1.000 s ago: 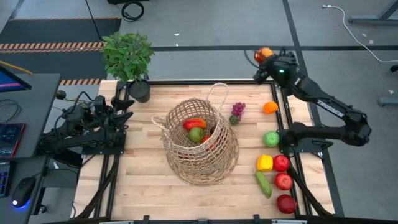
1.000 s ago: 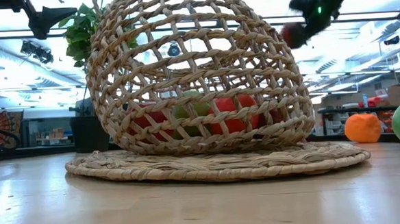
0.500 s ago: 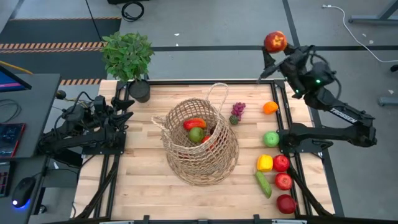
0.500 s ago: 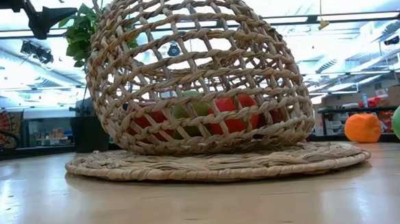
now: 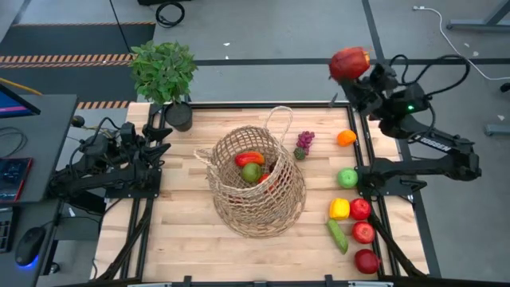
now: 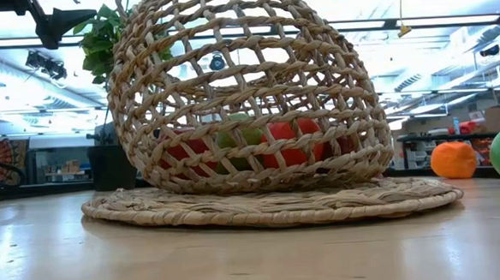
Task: Build produce basket
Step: Put the yellow red apple into the brown basket
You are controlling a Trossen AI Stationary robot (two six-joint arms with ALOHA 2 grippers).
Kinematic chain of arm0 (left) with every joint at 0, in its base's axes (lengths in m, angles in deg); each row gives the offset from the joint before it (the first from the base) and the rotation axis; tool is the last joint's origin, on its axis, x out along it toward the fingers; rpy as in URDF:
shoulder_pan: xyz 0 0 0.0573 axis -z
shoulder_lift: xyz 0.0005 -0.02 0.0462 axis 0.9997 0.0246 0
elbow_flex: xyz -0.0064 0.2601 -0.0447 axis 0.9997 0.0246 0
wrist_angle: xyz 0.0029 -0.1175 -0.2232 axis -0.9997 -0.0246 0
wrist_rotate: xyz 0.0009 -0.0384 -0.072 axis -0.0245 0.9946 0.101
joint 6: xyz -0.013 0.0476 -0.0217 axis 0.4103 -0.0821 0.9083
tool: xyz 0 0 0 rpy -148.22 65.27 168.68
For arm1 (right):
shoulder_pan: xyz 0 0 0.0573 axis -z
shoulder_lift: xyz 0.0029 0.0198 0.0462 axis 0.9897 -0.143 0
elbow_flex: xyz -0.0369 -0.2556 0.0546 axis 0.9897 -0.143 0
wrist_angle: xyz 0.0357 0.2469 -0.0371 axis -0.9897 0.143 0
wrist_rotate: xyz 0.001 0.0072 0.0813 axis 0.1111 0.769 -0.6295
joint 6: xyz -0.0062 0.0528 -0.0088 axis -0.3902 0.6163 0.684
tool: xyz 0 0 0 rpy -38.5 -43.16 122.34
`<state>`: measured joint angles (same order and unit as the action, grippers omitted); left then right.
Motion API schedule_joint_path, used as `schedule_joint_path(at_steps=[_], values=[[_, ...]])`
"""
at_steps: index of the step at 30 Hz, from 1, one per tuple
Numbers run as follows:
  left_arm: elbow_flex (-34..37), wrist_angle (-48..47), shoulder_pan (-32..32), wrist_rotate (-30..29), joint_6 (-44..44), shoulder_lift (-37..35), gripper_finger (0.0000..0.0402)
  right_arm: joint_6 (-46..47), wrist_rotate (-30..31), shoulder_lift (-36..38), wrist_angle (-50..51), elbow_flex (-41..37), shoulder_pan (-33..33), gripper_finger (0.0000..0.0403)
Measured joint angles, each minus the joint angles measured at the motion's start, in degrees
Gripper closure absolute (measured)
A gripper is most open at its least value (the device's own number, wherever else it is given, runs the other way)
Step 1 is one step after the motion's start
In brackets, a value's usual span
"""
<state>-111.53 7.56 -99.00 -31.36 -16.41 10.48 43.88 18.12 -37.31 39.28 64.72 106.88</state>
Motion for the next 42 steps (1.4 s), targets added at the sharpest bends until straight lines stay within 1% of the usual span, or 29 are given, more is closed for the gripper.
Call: schedule_joint_path(at_steps=[4,6,11,15,20,23,26,34,38,42], values=[[0.0,0.0,0.0,0.0,0.0,0.0,0.0012,13.4,-9.1,-3.1,-5.5,0.0,0.0,0.0075],[0.0,0.0,0.0,0.0,0.0,0.0,0.0012,20.0,-12.6,-4.8,-7.3,0.0,0.0,0.0075],[0.0,0.0,0.0,0.0,0.0,0.0,0.0012,33.5,-19.5,-9.4,-9.7,0.0,-1.0,0.0075],[0.0,0.0,0.0,0.0,0.0,0.0,0.0012,39.5,-21.3,-13.7,-13.7,0.5,-3.9,0.0075],[0.0,0.0,0.0,0.0,0.0,0.0,0.0012,40.2,-21.5,-19.9,-14.0,5.6,-8.2,0.0075],[0.0,0.0,0.0,0.0,0.0,0.0,0.0012,39.1,-21.9,-23.8,-10.0,9.2,-10.0,0.0075],[0.0,0.0,0.0,0.0,0.0,0.0,0.0012,35.5,-22.3,-27.3,-0.6,12.9,-11.8,0.0075],[0.0,0.0,0.0,0.0,0.0,0.0,0.0012,16.8,-22.0,-36.3,26.3,24.5,-17.4,0.0075],[0.0,0.0,0.0,0.0,0.0,0.0,0.0012,6.7,-17.8,-41.2,43.1,31.6,-19.1,0.0075],[0.0,0.0,0.0,0.0,0.0,0.0,0.0012,-0.5,-13.2,-46.2,56.9,37.7,-19.4,0.0075]])
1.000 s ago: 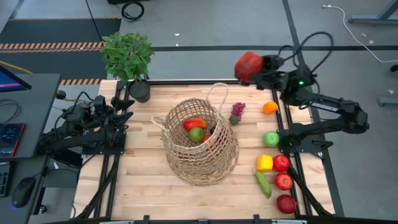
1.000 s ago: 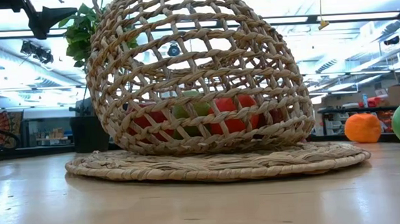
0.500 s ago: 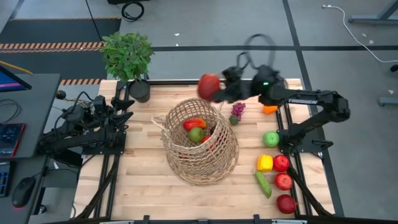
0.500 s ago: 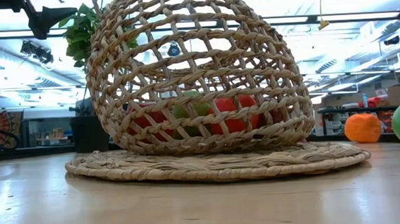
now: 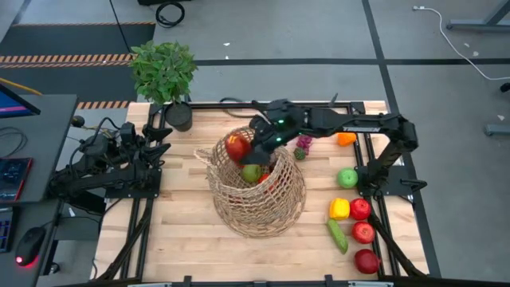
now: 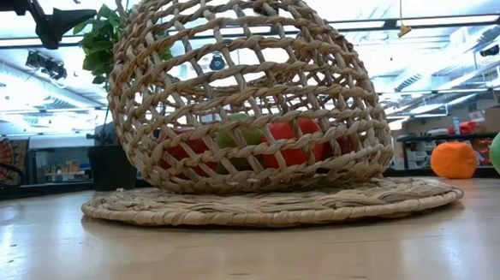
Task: Build produce basket
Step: Put the yellow red apple into the brown basket
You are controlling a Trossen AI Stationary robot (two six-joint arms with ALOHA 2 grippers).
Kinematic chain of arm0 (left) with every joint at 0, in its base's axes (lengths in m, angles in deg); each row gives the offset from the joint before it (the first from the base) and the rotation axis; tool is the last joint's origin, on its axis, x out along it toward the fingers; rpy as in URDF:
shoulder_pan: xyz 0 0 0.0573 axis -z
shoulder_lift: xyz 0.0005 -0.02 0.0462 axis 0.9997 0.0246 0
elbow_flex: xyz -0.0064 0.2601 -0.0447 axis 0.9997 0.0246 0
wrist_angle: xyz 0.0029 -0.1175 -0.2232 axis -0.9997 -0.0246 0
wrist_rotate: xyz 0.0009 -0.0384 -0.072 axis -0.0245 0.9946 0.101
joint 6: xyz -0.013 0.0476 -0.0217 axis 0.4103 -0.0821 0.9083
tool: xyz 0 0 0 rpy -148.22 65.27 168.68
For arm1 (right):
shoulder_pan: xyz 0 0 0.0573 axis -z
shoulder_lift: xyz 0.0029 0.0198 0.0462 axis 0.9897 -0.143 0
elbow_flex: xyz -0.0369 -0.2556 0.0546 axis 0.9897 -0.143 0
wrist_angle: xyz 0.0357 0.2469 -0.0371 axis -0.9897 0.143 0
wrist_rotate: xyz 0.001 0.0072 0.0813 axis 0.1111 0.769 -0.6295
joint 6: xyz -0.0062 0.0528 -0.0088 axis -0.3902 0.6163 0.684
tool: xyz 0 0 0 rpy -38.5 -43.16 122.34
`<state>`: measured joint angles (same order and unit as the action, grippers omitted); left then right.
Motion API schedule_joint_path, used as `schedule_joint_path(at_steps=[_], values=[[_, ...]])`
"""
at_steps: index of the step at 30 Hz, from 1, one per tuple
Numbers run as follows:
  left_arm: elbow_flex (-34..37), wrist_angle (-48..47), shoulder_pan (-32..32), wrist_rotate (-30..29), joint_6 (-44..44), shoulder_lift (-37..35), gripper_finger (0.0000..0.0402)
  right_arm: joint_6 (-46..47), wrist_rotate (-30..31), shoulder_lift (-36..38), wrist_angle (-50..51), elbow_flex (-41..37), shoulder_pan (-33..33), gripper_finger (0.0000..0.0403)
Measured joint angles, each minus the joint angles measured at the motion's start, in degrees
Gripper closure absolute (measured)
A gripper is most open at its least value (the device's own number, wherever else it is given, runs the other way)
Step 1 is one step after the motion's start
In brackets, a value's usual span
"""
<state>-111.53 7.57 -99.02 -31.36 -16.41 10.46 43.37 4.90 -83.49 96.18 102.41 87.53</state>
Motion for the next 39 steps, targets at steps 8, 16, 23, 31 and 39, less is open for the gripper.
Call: schedule_joint_path(at_steps=[8,16,23,31,39], values=[[0.0,0.0,0.0,0.0,0.0,0.0,0.0012,-6.8,3.9,-7.2,15.1,4.6,2.3,0.0075],[0.0,0.0,0.0,0.0,0.0,0.0,0.0012,-14.7,11.3,-9.9,23.2,4.6,1.9,0.0074],[0.0,0.0,0.0,0.0,0.0,0.0,0.0012,-24.2,16.5,-10.6,29.7,4.6,0.2,0.007],[0.0,0.0,0.0,0.0,0.0,0.0,0.0012,-51.4,18.7,-10.5,35.4,4.6,-4.4,0.0069],[0.0,0.0,0.0,0.0,0.0,0.0,0.0012,-68.4,14.5,-10.5,35.6,4.6,-9.8,0.0069]])
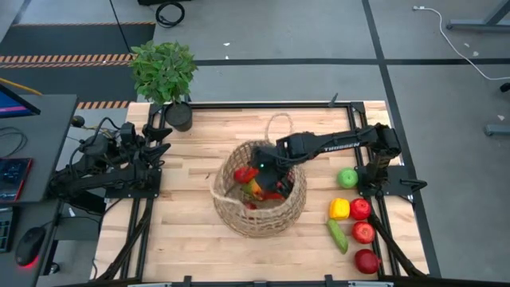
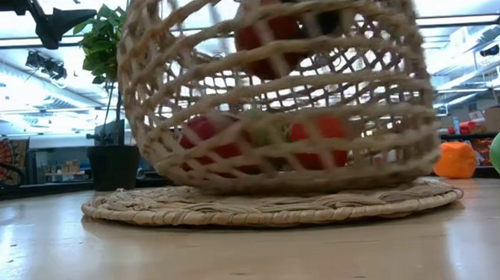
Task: Build produce basket
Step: Put the yellow red apple into the brown basket, then put the yellow bell pepper into the brown basket
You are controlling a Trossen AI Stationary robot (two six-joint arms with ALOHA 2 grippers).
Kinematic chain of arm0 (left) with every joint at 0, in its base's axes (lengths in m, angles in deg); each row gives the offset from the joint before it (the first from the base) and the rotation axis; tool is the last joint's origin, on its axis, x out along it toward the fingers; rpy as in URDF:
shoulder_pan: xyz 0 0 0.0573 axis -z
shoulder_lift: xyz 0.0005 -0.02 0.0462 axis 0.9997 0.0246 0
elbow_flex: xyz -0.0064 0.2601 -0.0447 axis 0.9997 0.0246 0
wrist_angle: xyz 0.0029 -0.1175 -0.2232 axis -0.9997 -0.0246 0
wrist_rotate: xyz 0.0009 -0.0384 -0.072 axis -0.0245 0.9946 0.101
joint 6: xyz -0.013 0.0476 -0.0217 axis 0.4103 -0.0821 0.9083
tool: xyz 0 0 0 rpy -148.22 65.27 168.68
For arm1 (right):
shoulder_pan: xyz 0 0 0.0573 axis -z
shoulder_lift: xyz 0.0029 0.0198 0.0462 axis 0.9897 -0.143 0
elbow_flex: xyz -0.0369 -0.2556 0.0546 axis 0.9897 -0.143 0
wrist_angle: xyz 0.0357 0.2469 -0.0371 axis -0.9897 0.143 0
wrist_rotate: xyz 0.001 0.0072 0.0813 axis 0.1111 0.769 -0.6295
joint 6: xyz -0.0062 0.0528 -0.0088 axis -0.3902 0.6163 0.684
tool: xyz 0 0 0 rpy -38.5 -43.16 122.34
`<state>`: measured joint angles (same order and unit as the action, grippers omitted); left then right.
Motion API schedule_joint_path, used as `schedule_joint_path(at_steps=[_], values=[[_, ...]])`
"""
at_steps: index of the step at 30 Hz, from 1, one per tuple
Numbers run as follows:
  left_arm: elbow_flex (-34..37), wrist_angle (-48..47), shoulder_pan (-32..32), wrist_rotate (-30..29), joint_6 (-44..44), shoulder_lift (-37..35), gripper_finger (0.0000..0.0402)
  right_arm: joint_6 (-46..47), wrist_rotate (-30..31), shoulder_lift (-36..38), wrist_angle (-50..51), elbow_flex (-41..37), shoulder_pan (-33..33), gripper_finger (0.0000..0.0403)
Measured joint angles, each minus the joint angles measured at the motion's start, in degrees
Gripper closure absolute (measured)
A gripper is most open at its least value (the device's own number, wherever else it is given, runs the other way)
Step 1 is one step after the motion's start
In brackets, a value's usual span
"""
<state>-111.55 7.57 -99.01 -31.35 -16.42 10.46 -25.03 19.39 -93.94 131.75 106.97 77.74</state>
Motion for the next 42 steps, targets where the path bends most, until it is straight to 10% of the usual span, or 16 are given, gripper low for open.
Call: schedule_joint_path(at_steps=[19,42], values=[[0.0,0.0,0.0,0.0,0.0,0.0,0.0012,0.4,10.1,0.1,-4.1,0.4,-1.6,0.0013],[0.0,0.0,0.0,0.0,0.0,0.0,0.0012,17.1,18.0,4.9,9.1,29.0,7.5,0.0029]])
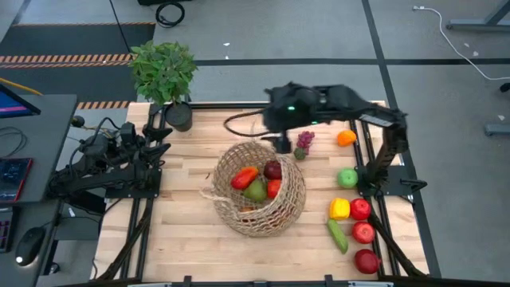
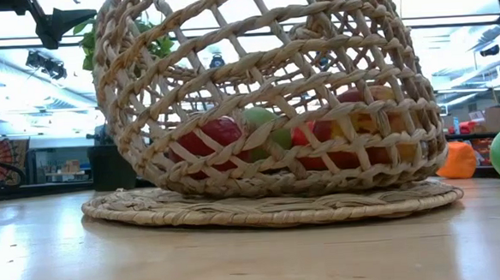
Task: Build produce basket
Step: Put the yellow bell pepper into the brown basket
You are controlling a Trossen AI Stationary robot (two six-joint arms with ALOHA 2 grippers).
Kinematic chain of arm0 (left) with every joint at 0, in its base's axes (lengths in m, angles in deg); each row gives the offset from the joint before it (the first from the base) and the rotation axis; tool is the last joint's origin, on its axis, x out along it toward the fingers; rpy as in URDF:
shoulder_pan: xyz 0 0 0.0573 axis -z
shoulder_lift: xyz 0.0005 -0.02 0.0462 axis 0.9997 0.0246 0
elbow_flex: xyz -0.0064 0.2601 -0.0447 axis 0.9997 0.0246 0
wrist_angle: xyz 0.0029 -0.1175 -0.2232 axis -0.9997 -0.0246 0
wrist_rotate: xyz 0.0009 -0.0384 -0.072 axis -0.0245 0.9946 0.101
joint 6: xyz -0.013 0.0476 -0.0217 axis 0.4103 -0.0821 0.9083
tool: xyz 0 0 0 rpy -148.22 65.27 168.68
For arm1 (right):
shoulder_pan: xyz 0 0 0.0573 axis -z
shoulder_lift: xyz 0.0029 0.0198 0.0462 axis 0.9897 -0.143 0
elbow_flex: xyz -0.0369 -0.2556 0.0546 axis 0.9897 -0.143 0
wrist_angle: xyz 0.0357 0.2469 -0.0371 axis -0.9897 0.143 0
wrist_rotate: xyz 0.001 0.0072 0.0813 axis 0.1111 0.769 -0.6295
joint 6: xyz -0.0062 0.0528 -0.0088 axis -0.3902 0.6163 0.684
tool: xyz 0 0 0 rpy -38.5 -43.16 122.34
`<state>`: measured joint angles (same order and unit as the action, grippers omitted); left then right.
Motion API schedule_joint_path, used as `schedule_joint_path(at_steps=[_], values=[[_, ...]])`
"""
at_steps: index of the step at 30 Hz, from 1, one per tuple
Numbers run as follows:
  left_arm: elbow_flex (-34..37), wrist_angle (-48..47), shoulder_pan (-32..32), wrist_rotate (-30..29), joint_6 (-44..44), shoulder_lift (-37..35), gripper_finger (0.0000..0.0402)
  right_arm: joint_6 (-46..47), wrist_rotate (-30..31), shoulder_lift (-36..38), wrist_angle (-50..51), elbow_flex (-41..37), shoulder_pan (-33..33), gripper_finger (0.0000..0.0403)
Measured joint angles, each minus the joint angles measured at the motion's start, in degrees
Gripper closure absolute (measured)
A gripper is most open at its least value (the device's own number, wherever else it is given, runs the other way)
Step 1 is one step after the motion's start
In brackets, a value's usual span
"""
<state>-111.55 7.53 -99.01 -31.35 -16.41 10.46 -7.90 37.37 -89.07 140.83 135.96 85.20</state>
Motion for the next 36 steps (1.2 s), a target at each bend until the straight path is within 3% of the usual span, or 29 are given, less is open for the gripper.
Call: schedule_joint_path(at_steps=[3,8,13,17,26,30,36], values=[[0.0,0.0,0.0,0.0,0.0,0.0,0.0012,2.8,0.3,3.6,5.2,0.0,-2.5,0.0033],[0.0,0.0,0.0,0.0,0.0,0.0,0.0012,16.1,-0.7,9.9,10.9,-2.6,-10.4,0.0035],[0.0,0.0,0.0,0.0,0.0,0.0,0.0012,32.7,5.7,14.9,16.1,-8.5,-20.7,0.0035],[0.0,0.0,0.0,0.0,0.0,0.0,0.0012,45.0,8.4,18.5,17.1,-17.1,-28.3,0.0035],[0.0,0.0,0.0,0.0,0.0,0.0,0.0012,69.8,6.8,22.4,14.1,-42.7,-42.0,0.0035],[0.0,0.0,0.0,0.0,0.0,0.0,0.0012,72.8,1.5,22.4,9.3,-54.7,-44.7,0.0035],[0.0,0.0,0.0,0.0,0.0,0.0,0.0012,66.2,-7.2,22.7,-2.4,-69.7,-45.4,0.0028]])
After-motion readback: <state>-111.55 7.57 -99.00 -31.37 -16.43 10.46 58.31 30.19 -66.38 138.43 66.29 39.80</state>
